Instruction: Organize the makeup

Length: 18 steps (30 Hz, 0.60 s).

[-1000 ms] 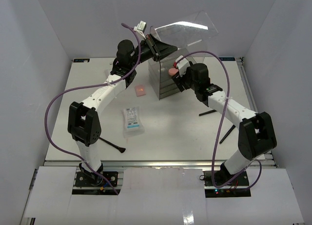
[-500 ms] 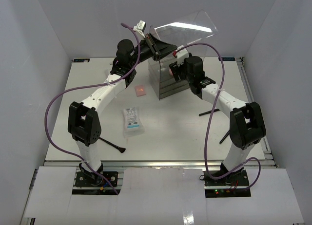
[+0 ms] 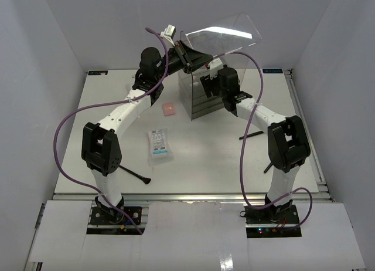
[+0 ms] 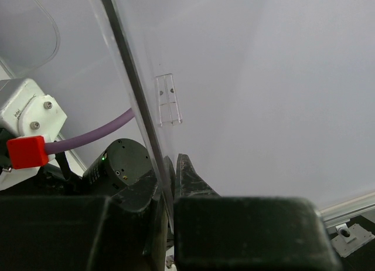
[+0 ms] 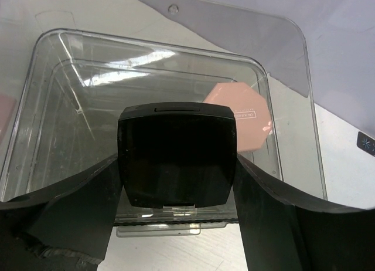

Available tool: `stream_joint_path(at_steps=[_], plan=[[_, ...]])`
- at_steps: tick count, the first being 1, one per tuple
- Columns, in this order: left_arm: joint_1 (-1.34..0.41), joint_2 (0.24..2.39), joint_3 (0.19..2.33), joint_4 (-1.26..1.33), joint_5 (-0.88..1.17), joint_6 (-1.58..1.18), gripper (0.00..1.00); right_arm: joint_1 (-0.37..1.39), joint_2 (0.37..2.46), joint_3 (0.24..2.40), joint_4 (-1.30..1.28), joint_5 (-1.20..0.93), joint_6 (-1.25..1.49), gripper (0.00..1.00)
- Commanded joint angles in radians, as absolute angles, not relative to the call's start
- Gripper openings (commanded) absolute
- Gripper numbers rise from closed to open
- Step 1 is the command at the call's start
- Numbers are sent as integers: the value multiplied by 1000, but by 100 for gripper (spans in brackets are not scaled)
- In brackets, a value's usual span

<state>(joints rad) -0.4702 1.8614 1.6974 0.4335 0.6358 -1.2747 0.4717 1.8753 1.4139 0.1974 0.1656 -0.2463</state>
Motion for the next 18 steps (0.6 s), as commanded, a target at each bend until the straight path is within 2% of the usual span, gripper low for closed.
stream_joint_path(at_steps=[1, 6, 10, 13, 18], plan=[[-470, 1808, 1739, 563, 644, -1233, 8, 471, 1810, 1437, 211, 117, -247, 89], [-471, 1806, 1724, 574, 642, -1234, 8, 468, 1701, 1338, 178, 55, -261, 95], [-471, 1796, 1707, 575, 640, -1231, 8, 460, 1597, 1271, 114, 13, -277, 96], [-471, 1790, 1696, 576, 638, -1227, 8, 442, 1500, 1181, 36, -101, -300, 96], [-471, 1789, 1677, 595, 638, -1233, 8, 354, 1338, 1055, -161, -185, -291, 96]])
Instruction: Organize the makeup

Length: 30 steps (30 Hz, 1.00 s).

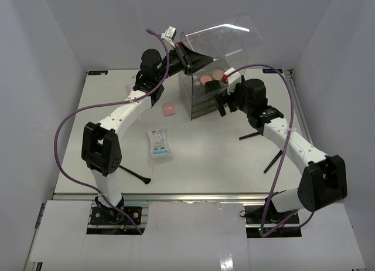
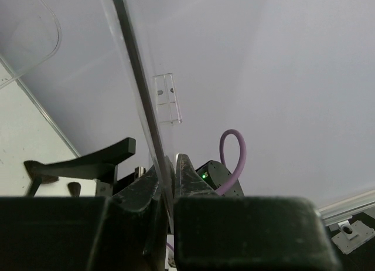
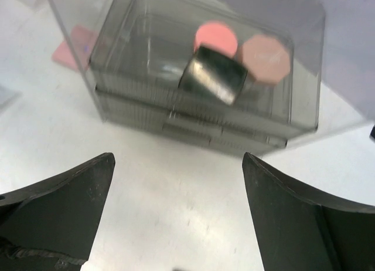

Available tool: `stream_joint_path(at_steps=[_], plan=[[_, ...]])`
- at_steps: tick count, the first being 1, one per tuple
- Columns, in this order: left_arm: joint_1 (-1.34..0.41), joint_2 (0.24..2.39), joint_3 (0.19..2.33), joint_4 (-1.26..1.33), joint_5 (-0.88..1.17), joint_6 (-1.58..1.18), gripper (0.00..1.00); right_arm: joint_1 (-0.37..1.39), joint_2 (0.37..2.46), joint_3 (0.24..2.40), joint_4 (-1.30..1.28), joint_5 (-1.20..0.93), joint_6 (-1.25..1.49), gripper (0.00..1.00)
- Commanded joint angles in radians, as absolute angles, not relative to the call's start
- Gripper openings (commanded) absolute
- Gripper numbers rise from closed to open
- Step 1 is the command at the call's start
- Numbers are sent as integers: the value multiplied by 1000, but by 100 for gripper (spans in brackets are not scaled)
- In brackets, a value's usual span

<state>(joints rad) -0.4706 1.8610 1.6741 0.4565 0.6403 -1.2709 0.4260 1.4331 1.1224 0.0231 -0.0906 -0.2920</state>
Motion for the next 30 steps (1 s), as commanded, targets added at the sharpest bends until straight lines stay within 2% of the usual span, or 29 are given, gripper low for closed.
stream_joint_path(at_steps=[1, 7, 9, 13, 18, 25, 30], plan=[[-471, 1788, 1674, 595, 640, -1233, 8, 320, 1324, 1041, -214, -173, -265, 97], [-471, 1782, 1659, 595, 644, -1232, 8, 90, 1267, 977, -454, -55, -162, 97], [-471, 1782, 1656, 600, 646, -1233, 8, 61, 1236, 932, -474, 68, -188, 96], [-471, 1777, 1648, 600, 651, -1236, 8, -10, 1197, 865, -486, 128, -295, 94], [-471, 1764, 1634, 593, 654, -1231, 8, -119, 1208, 868, -524, -8, -414, 94], [-468, 1760, 1646, 553, 662, -1212, 8, -141, 1231, 879, -541, -159, -415, 95], [-465, 1756, 1645, 540, 665, -1203, 8, -153, 1207, 918, -687, -557, -679, 96]])
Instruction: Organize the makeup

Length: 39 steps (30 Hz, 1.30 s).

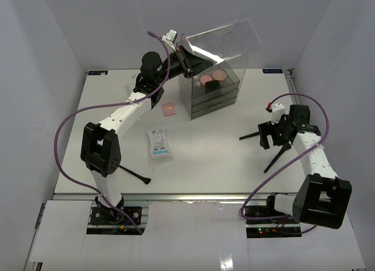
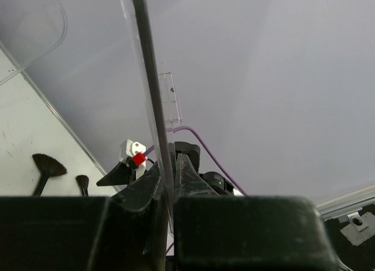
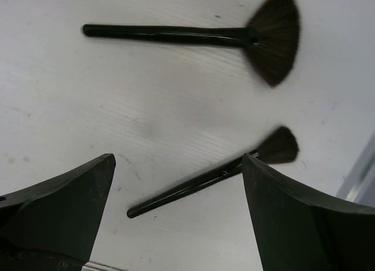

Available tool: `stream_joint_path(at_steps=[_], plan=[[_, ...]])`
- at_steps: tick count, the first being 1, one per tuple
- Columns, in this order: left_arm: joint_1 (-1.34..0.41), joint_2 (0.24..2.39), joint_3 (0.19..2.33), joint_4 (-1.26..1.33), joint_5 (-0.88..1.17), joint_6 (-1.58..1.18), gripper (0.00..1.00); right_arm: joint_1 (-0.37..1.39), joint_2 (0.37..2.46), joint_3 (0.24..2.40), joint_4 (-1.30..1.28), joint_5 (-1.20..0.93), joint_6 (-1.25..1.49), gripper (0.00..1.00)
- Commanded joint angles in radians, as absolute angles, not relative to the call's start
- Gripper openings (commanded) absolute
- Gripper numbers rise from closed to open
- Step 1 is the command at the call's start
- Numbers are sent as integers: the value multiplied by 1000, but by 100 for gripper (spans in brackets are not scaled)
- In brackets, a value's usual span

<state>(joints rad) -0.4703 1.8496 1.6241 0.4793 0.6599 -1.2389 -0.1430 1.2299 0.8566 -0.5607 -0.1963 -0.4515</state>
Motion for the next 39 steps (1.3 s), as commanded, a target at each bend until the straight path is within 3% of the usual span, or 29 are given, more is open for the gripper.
stream_joint_path(at_steps=[1, 3, 5, 9, 12, 22, 31, 34, 36, 39], plan=[[-465, 1753, 1641, 540, 663, -1201, 8, -153, 1188, 928, -706, -652, -741, 98], [-464, 1748, 1632, 541, 660, -1200, 8, -153, 1153, 946, -692, -836, -801, 96], [-463, 1742, 1623, 541, 659, -1197, 8, -152, 1125, 965, -643, -981, -820, 87], [-463, 1735, 1615, 536, 657, -1192, 8, -125, 1060, 956, -385, -1197, -852, 78], [-463, 1736, 1613, 538, 662, -1192, 8, -20, 1071, 958, -199, -1109, -895, 82], [-463, 1746, 1606, 558, 655, -1201, 8, 221, 1300, 1266, -192, -728, -1100, 66], [-463, 1765, 1608, 555, 647, -1209, 9, 314, 1420, 1393, -76, -476, -1114, 65], [-465, 1758, 1599, 539, 644, -1206, 21, 313, 1426, 1408, -47, -449, -1099, 65], [-467, 1745, 1587, 509, 629, -1196, 38, 313, 1426, 1412, -36, -441, -1090, 65], [-471, 1708, 1555, 442, 618, -1165, 57, 314, 1429, 1416, -24, -430, -1082, 65]])
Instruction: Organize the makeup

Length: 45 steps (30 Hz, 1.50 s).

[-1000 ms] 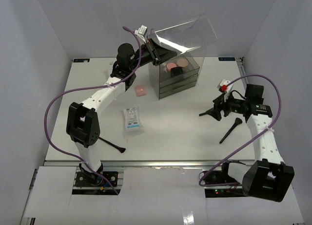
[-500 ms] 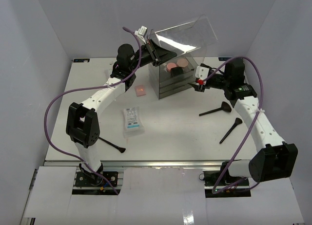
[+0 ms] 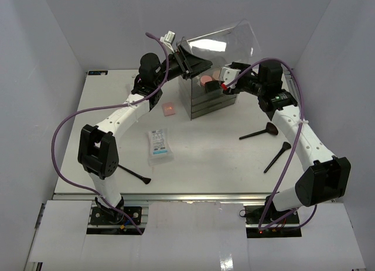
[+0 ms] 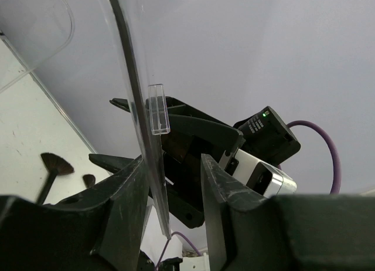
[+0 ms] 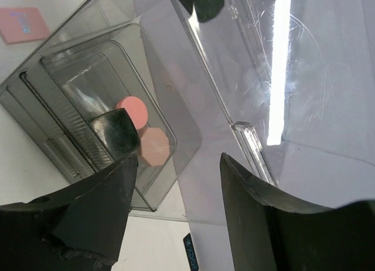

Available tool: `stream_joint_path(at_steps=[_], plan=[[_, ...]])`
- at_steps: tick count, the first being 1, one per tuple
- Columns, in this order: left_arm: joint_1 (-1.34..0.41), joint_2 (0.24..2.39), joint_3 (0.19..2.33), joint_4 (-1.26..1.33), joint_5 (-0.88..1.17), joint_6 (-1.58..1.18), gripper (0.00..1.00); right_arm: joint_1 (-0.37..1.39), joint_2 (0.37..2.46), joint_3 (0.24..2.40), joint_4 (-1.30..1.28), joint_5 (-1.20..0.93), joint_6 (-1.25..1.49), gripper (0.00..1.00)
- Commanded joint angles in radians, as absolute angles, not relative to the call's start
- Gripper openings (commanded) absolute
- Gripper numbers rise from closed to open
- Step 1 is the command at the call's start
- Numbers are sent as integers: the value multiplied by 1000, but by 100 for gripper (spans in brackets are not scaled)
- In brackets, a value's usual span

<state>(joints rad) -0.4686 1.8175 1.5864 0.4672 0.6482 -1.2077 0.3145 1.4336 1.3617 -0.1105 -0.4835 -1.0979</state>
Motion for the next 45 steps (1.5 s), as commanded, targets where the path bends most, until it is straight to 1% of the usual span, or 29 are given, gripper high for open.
stream_joint_path(at_steps=[1, 4, 7, 11, 14, 16, 18, 21, 22, 23, 24, 29, 33, 36, 45], plan=[[-473, 1695, 1538, 422, 615, -1153, 63, 314, 1430, 1417, -19, -428, -1080, 66], [-474, 1633, 1478, 362, 601, -1107, 71, 314, 1436, 1422, -12, -424, -1067, 66], [-474, 1551, 1402, 273, 564, -1023, 75, 314, 1440, 1426, 17, -419, -1051, 66], [-476, 1392, 1287, 173, 507, -917, 76, 313, 1440, 1431, 18, -420, -1035, 67], [-474, 1281, 1130, 111, 422, -823, 76, 314, 1440, 1433, 21, -420, -1028, 67], [-469, 1184, 1048, 41, 322, -744, 77, 314, 1441, 1438, 21, -425, -1015, 67], [-453, 1167, 1014, -56, 237, -692, 78, 314, 1440, 1440, 26, -428, -994, 68], [-416, 1226, 1040, -176, 192, -629, 80, 313, 1439, 1438, 32, -428, -968, 69], [-406, 1281, 1062, -210, 190, -606, 86, 314, 1438, 1436, 34, -427, -965, 70], [-397, 1346, 1087, -245, 190, -584, 95, 314, 1438, 1433, 36, -425, -964, 70], [-391, 1389, 1106, -263, 186, -568, 98, 314, 1437, 1432, 38, -425, -962, 71], [-385, 1608, 1264, -331, 52, -504, 98, 314, 1442, 1427, 44, -420, -953, 72], [-385, 1806, 1453, -433, -77, -467, 98, 314, 1443, 1425, 47, -419, -941, 72], [-385, 1914, 1522, -460, -121, -444, 98, 314, 1444, 1420, 53, -415, -930, 73], [-385, 2076, 1678, -497, -191, -422, 97, 313, 1450, 1416, 67, -406, -911, 74]])
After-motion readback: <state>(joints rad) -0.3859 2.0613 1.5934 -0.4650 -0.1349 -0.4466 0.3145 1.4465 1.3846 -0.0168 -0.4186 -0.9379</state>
